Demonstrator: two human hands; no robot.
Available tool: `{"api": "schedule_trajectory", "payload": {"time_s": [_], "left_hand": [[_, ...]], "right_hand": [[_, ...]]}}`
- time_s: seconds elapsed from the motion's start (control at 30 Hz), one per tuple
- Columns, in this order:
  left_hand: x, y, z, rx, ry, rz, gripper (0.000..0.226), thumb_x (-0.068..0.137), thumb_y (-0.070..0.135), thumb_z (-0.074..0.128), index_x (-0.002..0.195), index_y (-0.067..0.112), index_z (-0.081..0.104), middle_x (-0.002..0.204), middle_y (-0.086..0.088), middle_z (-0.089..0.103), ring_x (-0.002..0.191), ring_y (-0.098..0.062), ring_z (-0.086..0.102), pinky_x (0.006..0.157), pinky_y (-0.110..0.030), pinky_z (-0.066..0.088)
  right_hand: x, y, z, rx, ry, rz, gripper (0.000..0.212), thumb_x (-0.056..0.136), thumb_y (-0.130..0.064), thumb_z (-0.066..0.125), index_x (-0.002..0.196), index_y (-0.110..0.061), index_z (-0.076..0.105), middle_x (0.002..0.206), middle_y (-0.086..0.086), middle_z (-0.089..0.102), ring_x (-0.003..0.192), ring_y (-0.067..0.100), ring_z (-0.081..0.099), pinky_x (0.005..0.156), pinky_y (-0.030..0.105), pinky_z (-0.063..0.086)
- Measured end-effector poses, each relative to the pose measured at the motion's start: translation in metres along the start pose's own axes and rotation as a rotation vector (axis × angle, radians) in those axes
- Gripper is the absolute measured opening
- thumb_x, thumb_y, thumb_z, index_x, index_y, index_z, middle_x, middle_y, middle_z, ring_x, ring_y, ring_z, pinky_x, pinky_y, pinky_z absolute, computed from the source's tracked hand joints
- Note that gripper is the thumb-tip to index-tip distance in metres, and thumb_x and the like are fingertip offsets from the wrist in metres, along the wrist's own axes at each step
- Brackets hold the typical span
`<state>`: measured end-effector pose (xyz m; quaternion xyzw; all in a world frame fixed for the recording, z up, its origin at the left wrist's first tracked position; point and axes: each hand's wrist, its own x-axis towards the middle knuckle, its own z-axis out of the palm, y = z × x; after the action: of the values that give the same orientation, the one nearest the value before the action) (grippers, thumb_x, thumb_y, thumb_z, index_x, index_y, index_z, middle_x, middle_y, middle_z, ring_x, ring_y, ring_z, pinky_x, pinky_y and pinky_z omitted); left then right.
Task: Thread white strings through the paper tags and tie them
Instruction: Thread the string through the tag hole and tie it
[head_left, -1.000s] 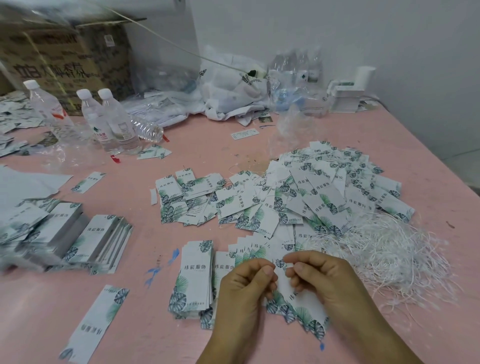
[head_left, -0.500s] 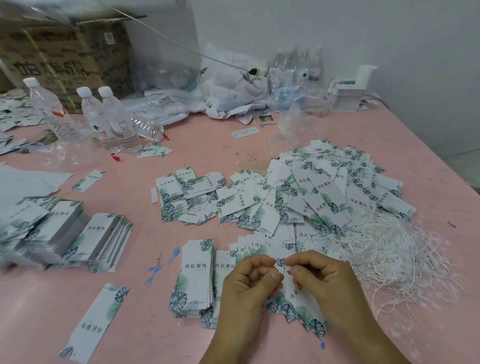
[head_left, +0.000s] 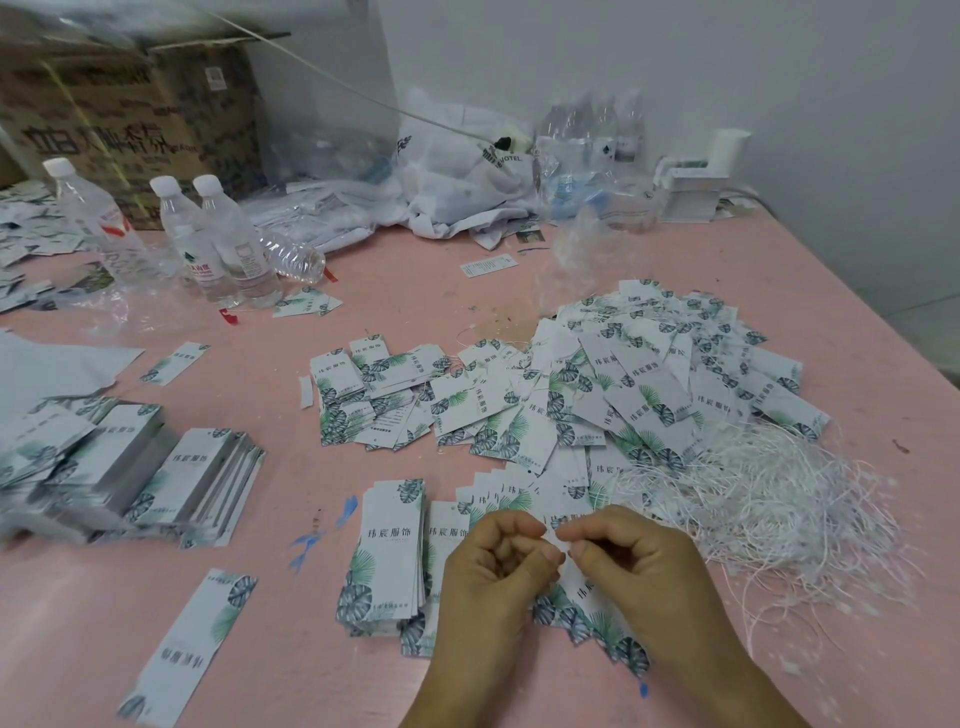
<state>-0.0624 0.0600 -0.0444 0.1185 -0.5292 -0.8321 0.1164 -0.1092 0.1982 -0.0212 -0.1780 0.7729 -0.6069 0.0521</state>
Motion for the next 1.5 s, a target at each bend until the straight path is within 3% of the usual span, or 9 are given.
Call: {"api": "schedule_trajectory", "payload": {"time_s": [0.17, 0.57, 0.83, 0.93, 1.1, 1.17, 1.3, 1.37, 1.5], "left_hand": [[-0.001, -0.001, -0.002, 0.152, -0.014, 0.071, 0.016, 0.07, 0.009, 0.074, 0.085, 0.012, 0.068, 0.067, -0.008, 0.063, 0.065, -0.018, 0.058, 0.061, -0.021, 0.05], [0.001, -0.005, -0.007, 0.152, -0.153, 0.013, 0.025, 0.066, 0.032, 0.085, 0.081, 0.013, 0.077, 0.063, -0.005, 0.066, 0.054, -0.011, 0.055, 0.053, -0.021, 0.045], [0.004, -0.006, -0.01, 0.16, -0.175, 0.005, 0.022, 0.073, 0.031, 0.082, 0.08, 0.012, 0.075, 0.06, -0.001, 0.061, 0.053, -0.013, 0.047, 0.051, -0.023, 0.039], [0.005, -0.007, -0.011, 0.179, -0.167, 0.014, 0.021, 0.077, 0.034, 0.078, 0.08, 0.014, 0.072, 0.057, 0.002, 0.055, 0.051, -0.012, 0.041, 0.049, -0.021, 0.036], [0.005, -0.005, -0.008, -0.147, -0.181, -0.066, 0.031, 0.069, 0.036, 0.087, 0.08, 0.012, 0.07, 0.065, -0.003, 0.054, 0.053, -0.011, 0.041, 0.052, -0.018, 0.036], [0.006, -0.002, -0.008, -0.298, -0.204, -0.08, 0.028, 0.069, 0.029, 0.089, 0.08, 0.011, 0.07, 0.075, -0.005, 0.058, 0.056, -0.01, 0.046, 0.055, -0.018, 0.04], [0.01, 0.005, -0.008, -0.496, -0.174, -0.12, 0.03, 0.062, 0.024, 0.093, 0.077, 0.012, 0.07, 0.08, -0.006, 0.063, 0.064, -0.011, 0.055, 0.055, -0.022, 0.047], [0.011, 0.009, -0.01, -0.577, -0.168, -0.143, 0.031, 0.06, 0.022, 0.094, 0.078, 0.013, 0.07, 0.08, -0.006, 0.063, 0.068, -0.012, 0.058, 0.059, -0.023, 0.05], [0.014, 0.012, -0.015, -0.731, -0.135, -0.168, 0.032, 0.061, 0.017, 0.094, 0.081, 0.014, 0.069, 0.086, -0.003, 0.061, 0.073, -0.012, 0.058, 0.061, -0.022, 0.052]], "right_hand": [[-0.002, 0.002, -0.003, -0.052, -0.056, -0.034, 0.03, 0.087, -0.006, 0.069, 0.09, -0.036, 0.075, 0.087, -0.005, 0.069, 0.077, 0.011, 0.064, 0.068, 0.015, 0.048], [0.009, -0.001, -0.021, 0.279, -0.245, 0.138, 0.02, 0.08, 0.001, 0.072, 0.085, -0.018, 0.07, 0.074, 0.003, 0.068, 0.07, 0.012, 0.062, 0.064, 0.02, 0.05], [0.01, 0.002, -0.018, 0.32, -0.218, 0.141, 0.019, 0.076, 0.004, 0.075, 0.081, -0.012, 0.067, 0.072, 0.008, 0.066, 0.065, 0.014, 0.059, 0.06, 0.02, 0.049], [0.01, 0.0, -0.015, 0.322, -0.195, 0.17, 0.017, 0.073, -0.007, 0.081, 0.083, -0.013, 0.069, 0.071, 0.007, 0.067, 0.062, 0.014, 0.059, 0.06, 0.02, 0.049], [0.008, 0.005, -0.016, -0.088, -0.058, 0.125, 0.03, 0.084, -0.013, 0.072, 0.097, -0.04, 0.069, 0.094, -0.015, 0.067, 0.083, 0.001, 0.062, 0.075, 0.01, 0.046], [0.006, 0.006, -0.015, -0.217, -0.133, 0.074, 0.037, 0.084, -0.019, 0.071, 0.108, -0.046, 0.063, 0.107, -0.025, 0.059, 0.099, -0.004, 0.056, 0.083, 0.005, 0.041], [0.005, 0.009, -0.014, -0.161, -0.332, 0.172, 0.054, 0.072, -0.043, 0.067, 0.121, -0.06, 0.05, 0.118, -0.031, 0.059, 0.113, -0.012, 0.053, 0.091, 0.007, 0.042], [0.006, 0.009, -0.016, -0.1, -0.392, 0.23, 0.053, 0.07, -0.042, 0.068, 0.12, -0.056, 0.054, 0.111, -0.021, 0.067, 0.108, -0.006, 0.06, 0.088, 0.011, 0.045], [0.009, 0.01, -0.026, 0.153, -0.558, 0.35, 0.025, 0.078, -0.02, 0.074, 0.103, -0.02, 0.07, 0.103, 0.01, 0.075, 0.093, 0.028, 0.071, 0.081, 0.038, 0.055]]}}
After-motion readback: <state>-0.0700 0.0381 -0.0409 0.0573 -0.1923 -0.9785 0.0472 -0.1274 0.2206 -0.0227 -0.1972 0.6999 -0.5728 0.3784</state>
